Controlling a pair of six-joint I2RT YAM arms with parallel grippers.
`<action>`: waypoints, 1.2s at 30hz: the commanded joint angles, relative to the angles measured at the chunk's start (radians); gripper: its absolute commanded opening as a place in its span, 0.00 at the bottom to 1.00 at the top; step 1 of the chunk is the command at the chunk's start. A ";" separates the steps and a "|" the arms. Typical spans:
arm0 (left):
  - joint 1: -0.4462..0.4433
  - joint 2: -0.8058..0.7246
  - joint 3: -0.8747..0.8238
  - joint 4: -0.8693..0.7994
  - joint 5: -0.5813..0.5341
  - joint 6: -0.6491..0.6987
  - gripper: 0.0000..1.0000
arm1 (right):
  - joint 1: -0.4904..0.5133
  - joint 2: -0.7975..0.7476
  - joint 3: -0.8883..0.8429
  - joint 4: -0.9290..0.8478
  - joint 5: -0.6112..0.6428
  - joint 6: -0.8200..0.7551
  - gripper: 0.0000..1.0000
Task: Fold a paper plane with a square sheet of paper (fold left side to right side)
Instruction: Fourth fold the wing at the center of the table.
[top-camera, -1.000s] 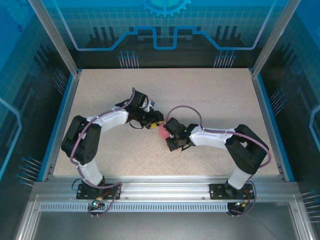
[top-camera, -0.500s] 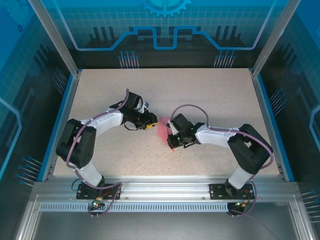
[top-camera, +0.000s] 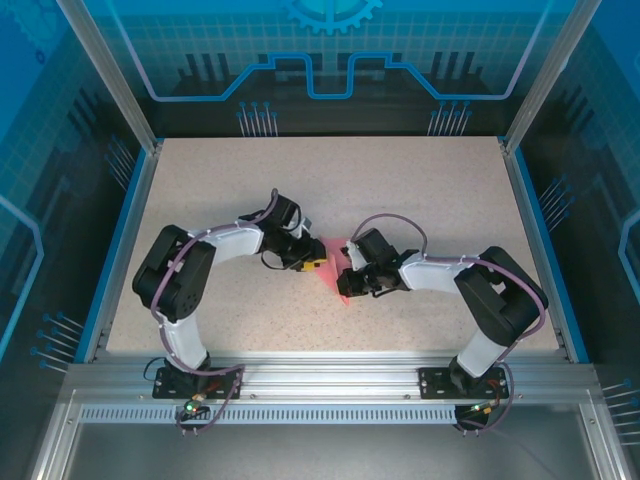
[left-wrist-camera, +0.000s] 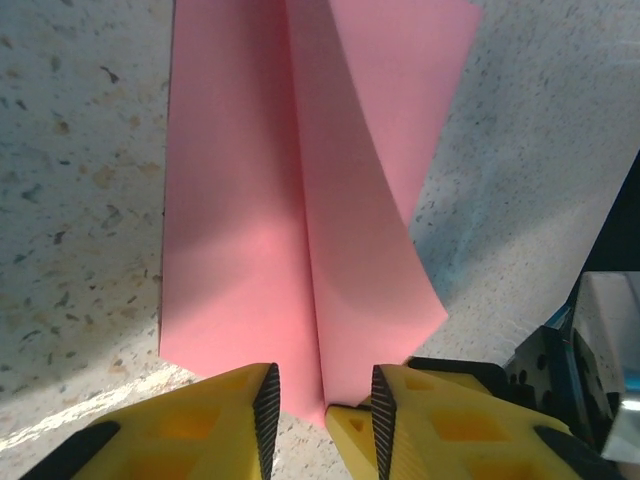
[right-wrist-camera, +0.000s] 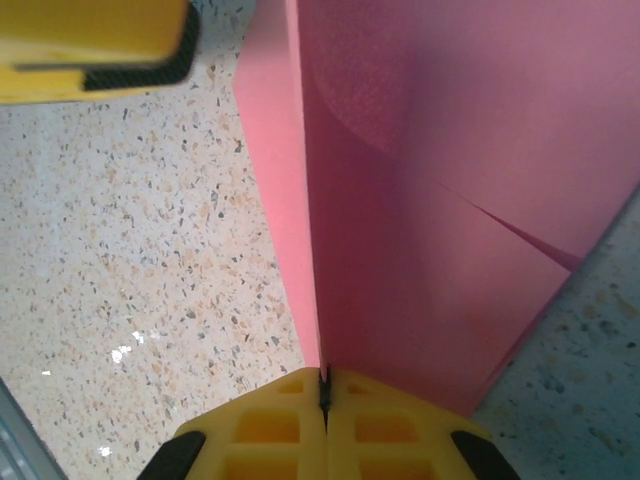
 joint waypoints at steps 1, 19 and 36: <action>-0.017 0.032 0.044 0.016 0.029 -0.022 0.34 | -0.012 -0.002 -0.009 0.041 -0.049 0.018 0.05; -0.042 0.126 0.099 -0.006 -0.001 -0.039 0.37 | -0.032 0.015 -0.024 0.047 -0.066 0.033 0.08; -0.042 0.150 0.106 -0.064 -0.056 -0.041 0.37 | -0.063 -0.049 -0.026 0.045 -0.094 0.029 0.24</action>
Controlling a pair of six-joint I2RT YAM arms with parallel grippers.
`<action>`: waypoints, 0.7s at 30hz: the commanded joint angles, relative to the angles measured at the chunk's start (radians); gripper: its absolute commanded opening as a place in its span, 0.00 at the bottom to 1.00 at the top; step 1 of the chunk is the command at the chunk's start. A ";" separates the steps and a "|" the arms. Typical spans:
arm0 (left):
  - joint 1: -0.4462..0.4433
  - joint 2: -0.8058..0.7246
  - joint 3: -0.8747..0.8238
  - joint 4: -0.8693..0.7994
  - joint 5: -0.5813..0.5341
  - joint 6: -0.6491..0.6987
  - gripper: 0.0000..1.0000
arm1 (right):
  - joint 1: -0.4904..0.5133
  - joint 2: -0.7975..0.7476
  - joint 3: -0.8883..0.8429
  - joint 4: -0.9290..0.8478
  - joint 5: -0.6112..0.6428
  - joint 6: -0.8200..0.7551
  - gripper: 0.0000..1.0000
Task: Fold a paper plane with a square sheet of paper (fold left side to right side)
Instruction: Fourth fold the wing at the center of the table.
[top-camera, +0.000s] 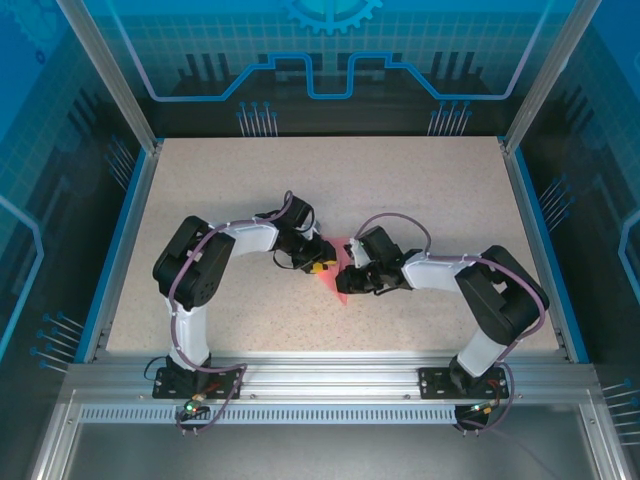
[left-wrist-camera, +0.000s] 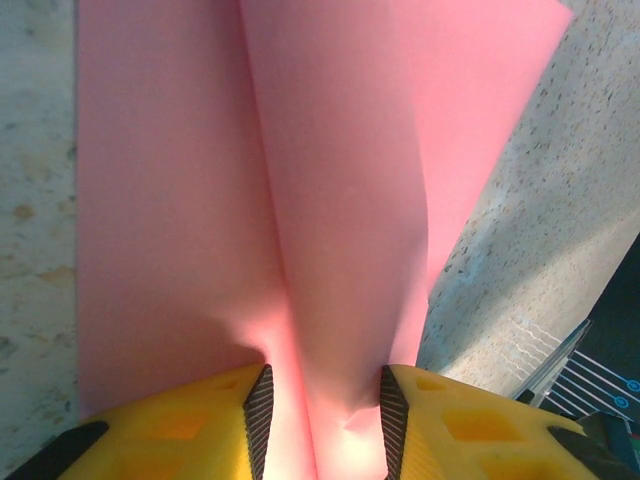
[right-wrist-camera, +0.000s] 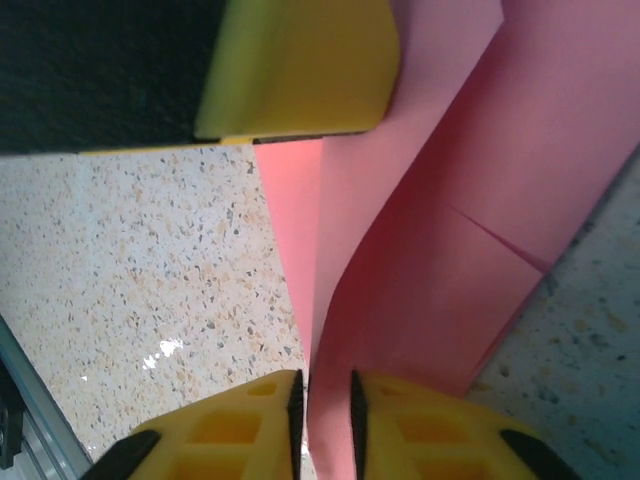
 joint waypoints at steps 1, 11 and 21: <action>-0.001 0.022 0.013 -0.058 -0.038 -0.004 0.37 | -0.032 -0.053 -0.013 0.006 -0.048 -0.001 0.27; -0.002 0.017 0.012 -0.054 -0.037 -0.005 0.37 | -0.150 -0.055 -0.035 0.135 -0.183 0.087 0.34; -0.002 0.016 0.011 -0.052 -0.036 -0.005 0.37 | -0.167 0.065 0.000 0.248 -0.232 0.207 0.33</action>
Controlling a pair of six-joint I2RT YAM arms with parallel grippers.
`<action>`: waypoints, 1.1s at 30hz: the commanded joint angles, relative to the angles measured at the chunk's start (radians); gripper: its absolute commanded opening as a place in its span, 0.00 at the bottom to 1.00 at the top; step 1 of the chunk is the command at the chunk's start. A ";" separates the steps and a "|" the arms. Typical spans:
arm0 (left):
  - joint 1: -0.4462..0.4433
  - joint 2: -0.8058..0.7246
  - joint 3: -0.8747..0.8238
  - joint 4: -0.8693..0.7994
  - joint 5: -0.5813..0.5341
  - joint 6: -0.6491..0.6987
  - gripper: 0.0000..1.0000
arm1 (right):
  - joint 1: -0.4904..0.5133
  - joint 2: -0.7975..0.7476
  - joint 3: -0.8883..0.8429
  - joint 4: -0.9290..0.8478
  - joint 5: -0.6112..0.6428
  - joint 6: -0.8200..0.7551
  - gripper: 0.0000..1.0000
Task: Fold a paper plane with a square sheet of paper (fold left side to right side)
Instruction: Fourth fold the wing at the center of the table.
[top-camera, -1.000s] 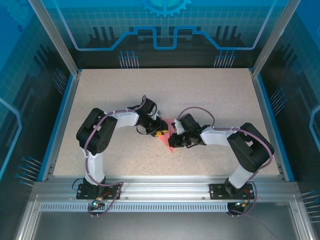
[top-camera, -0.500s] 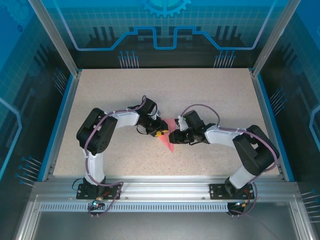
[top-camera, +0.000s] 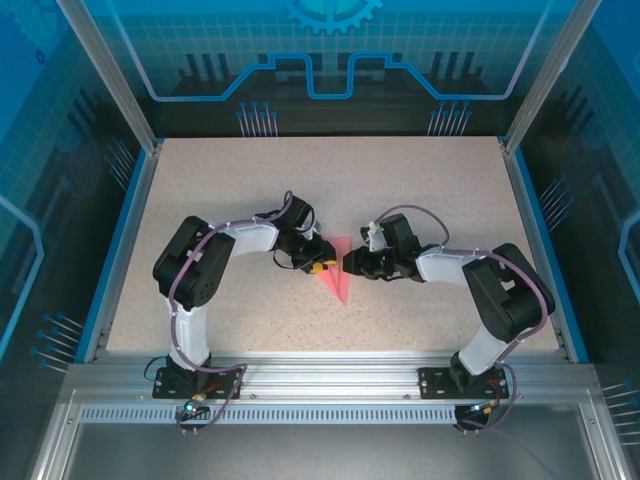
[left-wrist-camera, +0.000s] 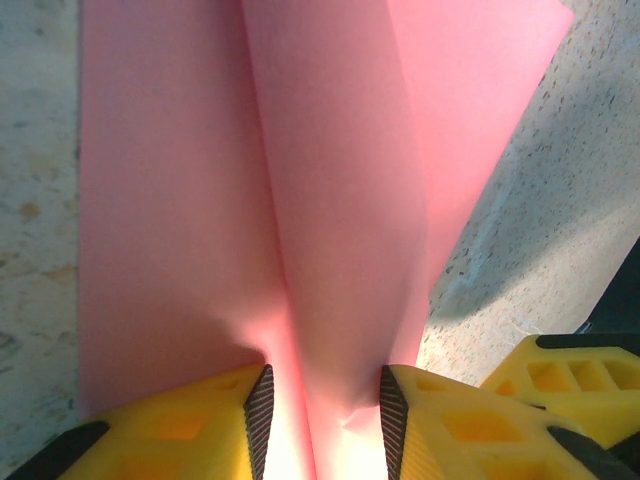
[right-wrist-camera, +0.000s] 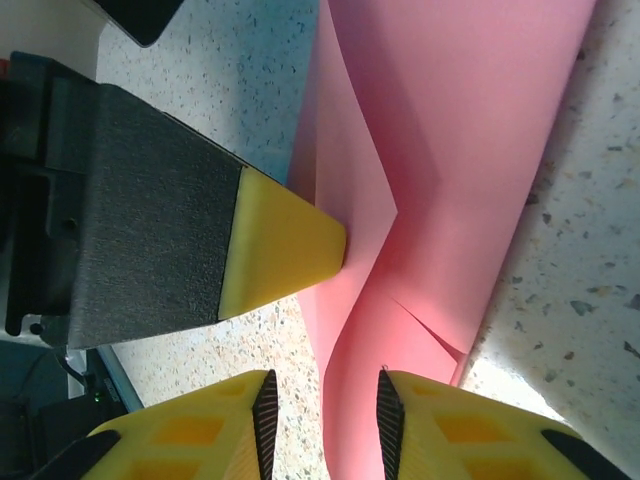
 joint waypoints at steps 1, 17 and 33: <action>-0.002 0.016 0.009 -0.050 -0.035 -0.002 0.37 | -0.013 0.061 0.026 0.079 -0.058 0.064 0.33; -0.002 0.016 0.012 -0.053 -0.033 -0.001 0.37 | 0.010 0.131 0.050 0.098 -0.064 0.088 0.23; -0.002 0.016 0.012 -0.057 -0.035 0.002 0.37 | 0.009 0.122 0.058 0.041 -0.024 0.054 0.00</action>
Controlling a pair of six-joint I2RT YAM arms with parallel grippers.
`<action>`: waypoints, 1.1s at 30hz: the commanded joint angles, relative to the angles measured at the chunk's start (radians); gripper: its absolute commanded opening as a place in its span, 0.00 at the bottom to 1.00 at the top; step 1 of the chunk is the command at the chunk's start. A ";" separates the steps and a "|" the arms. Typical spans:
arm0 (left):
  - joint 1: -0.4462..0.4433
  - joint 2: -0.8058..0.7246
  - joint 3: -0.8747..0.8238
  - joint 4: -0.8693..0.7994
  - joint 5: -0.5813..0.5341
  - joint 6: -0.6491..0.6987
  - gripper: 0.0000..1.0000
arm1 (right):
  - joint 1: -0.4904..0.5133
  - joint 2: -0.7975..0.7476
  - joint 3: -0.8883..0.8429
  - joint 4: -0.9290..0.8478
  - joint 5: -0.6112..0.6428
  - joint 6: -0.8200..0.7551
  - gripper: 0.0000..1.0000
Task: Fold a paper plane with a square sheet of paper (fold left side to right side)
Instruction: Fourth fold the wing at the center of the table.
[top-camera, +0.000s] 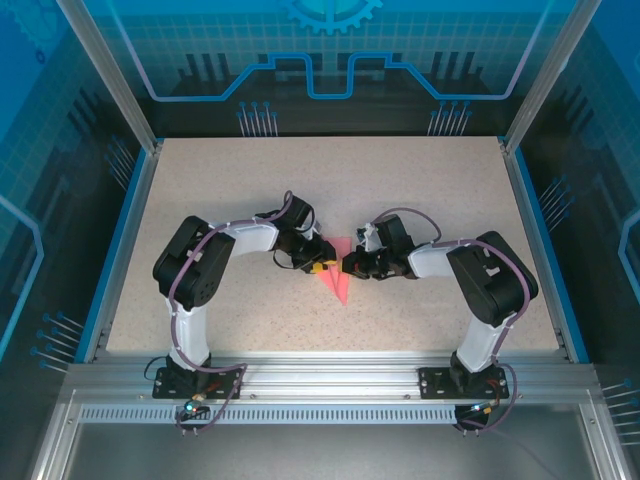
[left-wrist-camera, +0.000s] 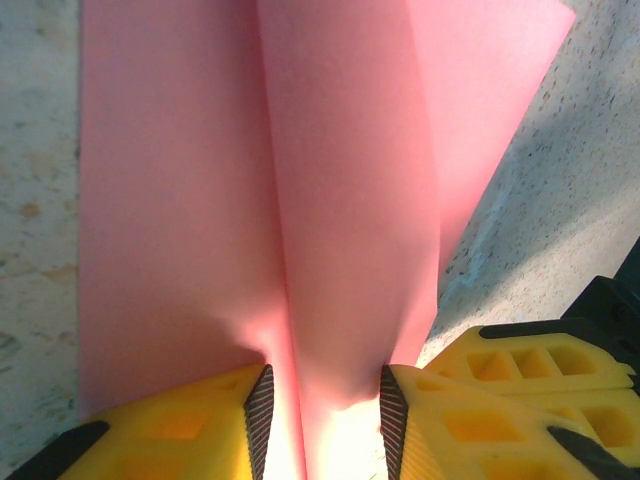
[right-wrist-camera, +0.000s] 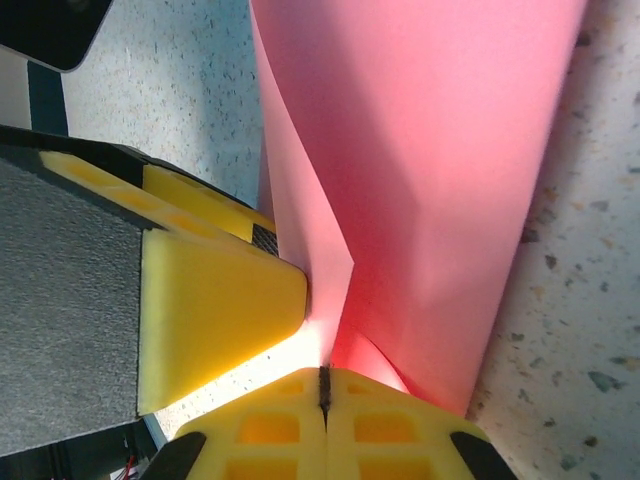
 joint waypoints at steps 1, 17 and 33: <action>-0.002 0.015 0.010 -0.056 -0.035 0.002 0.37 | 0.006 0.001 0.021 -0.024 0.014 -0.016 0.00; -0.002 0.005 0.002 -0.046 -0.031 0.007 0.38 | -0.016 -0.020 0.041 -0.115 0.091 -0.076 0.00; -0.002 0.011 0.007 -0.049 -0.035 0.002 0.38 | -0.005 -0.107 -0.058 0.039 0.018 -0.014 0.27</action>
